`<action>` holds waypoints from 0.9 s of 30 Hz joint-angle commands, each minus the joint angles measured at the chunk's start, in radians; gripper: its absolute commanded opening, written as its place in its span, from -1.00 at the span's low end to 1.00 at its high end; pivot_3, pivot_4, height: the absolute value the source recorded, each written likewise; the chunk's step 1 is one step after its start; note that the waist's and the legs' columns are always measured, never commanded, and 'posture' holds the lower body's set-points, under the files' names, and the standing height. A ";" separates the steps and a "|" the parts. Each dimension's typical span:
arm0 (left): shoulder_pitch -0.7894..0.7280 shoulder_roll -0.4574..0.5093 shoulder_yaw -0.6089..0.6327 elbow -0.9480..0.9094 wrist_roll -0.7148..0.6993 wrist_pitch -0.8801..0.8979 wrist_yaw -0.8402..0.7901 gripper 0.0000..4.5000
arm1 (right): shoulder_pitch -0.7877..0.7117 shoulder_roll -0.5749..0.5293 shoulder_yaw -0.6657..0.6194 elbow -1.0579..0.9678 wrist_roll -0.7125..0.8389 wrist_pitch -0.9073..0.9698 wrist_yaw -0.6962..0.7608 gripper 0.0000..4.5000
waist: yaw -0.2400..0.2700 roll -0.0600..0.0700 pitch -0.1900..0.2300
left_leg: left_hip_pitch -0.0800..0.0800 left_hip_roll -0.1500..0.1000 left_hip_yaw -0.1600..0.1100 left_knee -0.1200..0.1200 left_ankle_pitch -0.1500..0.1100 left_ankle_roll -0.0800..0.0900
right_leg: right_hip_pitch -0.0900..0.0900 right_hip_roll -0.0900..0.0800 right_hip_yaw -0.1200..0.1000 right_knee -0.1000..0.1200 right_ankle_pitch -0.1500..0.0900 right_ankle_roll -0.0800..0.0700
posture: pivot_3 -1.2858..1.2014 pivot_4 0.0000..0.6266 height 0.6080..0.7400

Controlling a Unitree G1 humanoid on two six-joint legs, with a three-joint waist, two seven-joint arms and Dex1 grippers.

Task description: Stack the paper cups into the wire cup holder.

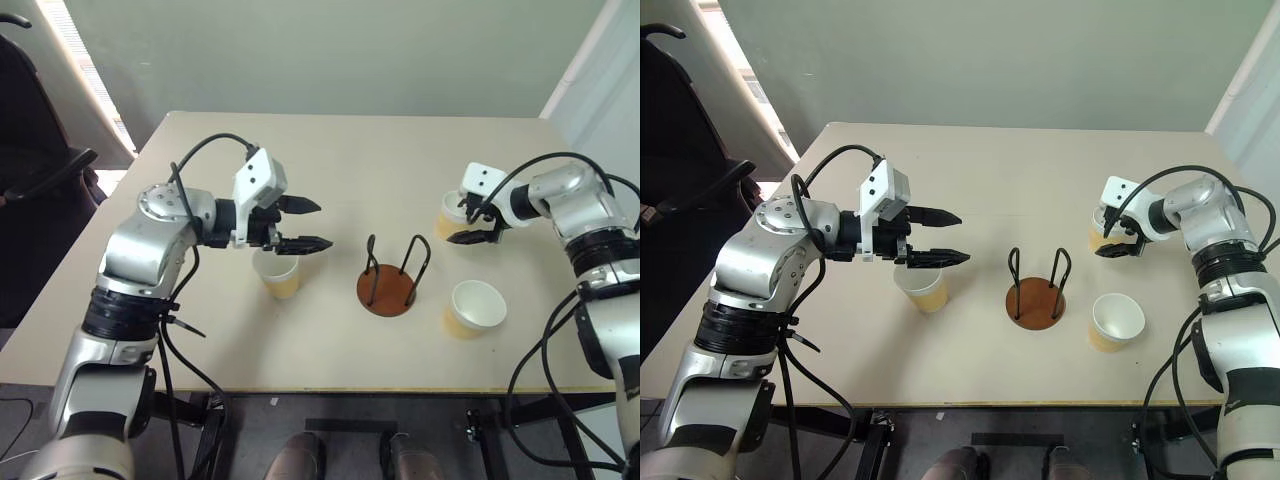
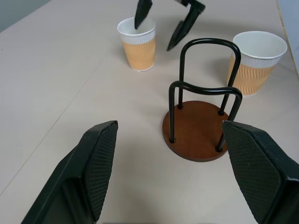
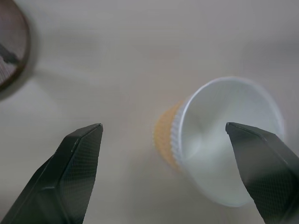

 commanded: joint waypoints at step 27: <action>0.036 0.050 0.057 -0.083 -0.121 0.015 -0.058 0.70 | 0.030 -0.171 -0.146 -0.857 0.163 0.238 0.343 -0.99 | -0.004 0.000 0.000 | -0.002 0.001 -0.001 -0.001 -0.001 -0.003 | 0.000 0.001 -0.001 -0.001 -0.001 -0.003 | 0.03 -0.52 1.00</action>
